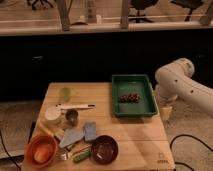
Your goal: Place grapes in table surface
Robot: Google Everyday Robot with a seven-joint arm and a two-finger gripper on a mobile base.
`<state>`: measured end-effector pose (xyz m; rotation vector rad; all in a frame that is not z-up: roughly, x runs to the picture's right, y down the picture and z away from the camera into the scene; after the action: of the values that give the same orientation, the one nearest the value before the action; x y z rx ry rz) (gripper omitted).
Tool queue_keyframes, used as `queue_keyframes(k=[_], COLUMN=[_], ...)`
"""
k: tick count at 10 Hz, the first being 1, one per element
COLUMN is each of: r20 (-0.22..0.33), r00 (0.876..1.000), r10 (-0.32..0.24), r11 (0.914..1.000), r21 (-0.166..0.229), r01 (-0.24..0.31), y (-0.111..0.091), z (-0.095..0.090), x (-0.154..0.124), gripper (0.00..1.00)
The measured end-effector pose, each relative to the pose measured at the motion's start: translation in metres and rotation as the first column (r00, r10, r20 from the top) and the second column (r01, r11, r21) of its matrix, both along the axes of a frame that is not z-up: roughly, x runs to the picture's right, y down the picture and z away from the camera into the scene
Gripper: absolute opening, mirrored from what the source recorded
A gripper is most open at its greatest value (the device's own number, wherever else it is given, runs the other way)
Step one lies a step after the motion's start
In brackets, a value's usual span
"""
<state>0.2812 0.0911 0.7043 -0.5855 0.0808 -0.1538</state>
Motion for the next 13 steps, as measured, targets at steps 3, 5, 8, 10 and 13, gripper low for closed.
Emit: queue_keyframes(k=[3,5,8,10,13], r20=[0.004,0.020,0.027,0.035,0.048], r00=[0.999,0.995,0.988,0.980,0.968], r10=[-0.054,-0.101,-0.155,-0.195,-0.248], r11=[0.9985,0.9948,0.9876,0.9804,0.9679], r21=[-0.009,-0.012,-0.023,-0.026,-0.032], r01=[0.054,0.101,0.155,0.196,0.249], y=[-0.005,-0.009,-0.011,-0.015,-0.019], z=[0.008,0.015,0.022,0.028,0.037], x=[-0.001,-0.007,-0.007,-0.009,-0.011], gripper=[0.80,0.80,0.80,0.80,0.80])
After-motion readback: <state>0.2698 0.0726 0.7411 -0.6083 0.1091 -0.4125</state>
